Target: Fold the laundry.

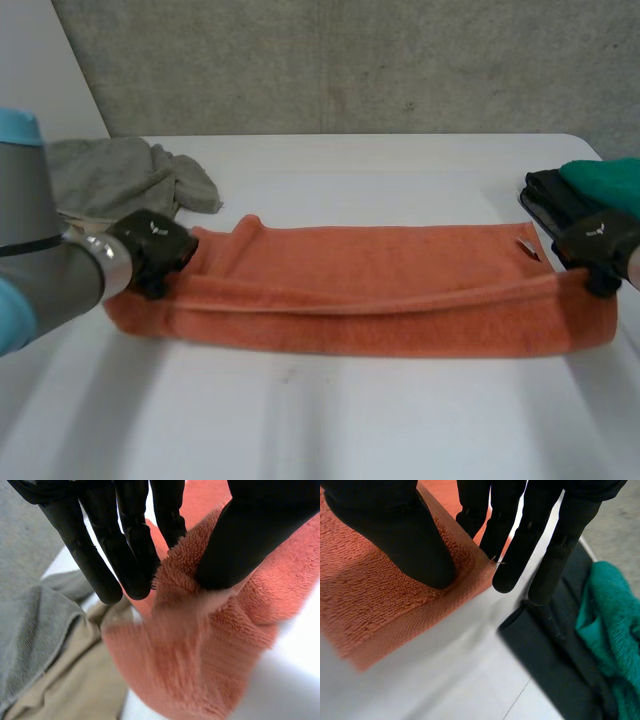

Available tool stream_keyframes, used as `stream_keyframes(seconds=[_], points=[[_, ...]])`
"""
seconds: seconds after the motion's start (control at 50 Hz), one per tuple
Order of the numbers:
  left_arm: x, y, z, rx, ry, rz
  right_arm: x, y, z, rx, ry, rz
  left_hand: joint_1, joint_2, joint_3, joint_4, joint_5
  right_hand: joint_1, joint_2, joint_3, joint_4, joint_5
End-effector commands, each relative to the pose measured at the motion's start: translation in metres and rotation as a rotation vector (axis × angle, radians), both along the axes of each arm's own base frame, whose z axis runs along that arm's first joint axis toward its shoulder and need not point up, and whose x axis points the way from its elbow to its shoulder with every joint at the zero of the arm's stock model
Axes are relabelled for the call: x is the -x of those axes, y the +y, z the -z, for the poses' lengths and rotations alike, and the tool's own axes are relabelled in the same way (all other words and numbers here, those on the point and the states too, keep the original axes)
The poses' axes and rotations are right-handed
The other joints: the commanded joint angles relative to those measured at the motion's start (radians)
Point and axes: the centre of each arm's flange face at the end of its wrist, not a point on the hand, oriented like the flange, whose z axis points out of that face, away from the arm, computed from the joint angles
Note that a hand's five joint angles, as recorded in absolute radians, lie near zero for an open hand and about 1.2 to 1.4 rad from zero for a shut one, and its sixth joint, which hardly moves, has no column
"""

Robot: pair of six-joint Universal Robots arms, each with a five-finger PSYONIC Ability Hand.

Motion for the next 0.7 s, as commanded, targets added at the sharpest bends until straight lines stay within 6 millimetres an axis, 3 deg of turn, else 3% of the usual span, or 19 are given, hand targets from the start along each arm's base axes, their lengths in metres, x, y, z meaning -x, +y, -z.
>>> stream_keyframes(seconds=[0.02,0.3,0.56,0.58,0.62,0.7], points=[[0.025,-0.045,0.012,0.051,0.049,-0.037,-0.017,-0.041,0.011,0.129,-0.079,0.053,0.244,0.198,0.202,0.198,0.237,0.249,0.209,0.205,0.197,0.204],[0.052,-0.092,0.016,0.148,0.050,-0.096,-0.046,-0.084,0.028,0.274,-0.089,0.078,0.244,0.198,0.202,0.198,0.237,0.249,0.209,0.205,0.197,0.204],[0.058,-0.100,0.029,0.141,0.011,-0.156,-0.055,-0.111,0.049,0.323,-0.060,0.115,0.212,0.166,0.170,0.166,0.205,0.249,0.209,0.205,0.197,0.204],[0.061,-0.098,0.029,0.142,0.021,-0.145,-0.058,-0.111,0.053,0.321,-0.054,0.111,-0.361,-0.406,-0.402,-0.407,-0.368,0.001,-0.038,-0.042,-0.051,-0.043],[0.064,-0.097,0.025,0.151,0.040,-0.132,-0.062,-0.110,0.055,0.320,-0.053,0.110,-0.975,-1.020,-1.016,-1.020,-0.982,-0.880,-0.920,-0.924,-0.932,-0.925],[0.073,-0.097,0.013,0.211,0.081,-0.107,-0.067,-0.108,0.054,0.321,-0.062,0.133,-0.978,-1.024,-1.020,-1.024,-0.985,-0.973,-1.012,-1.016,-1.025,-1.018]])
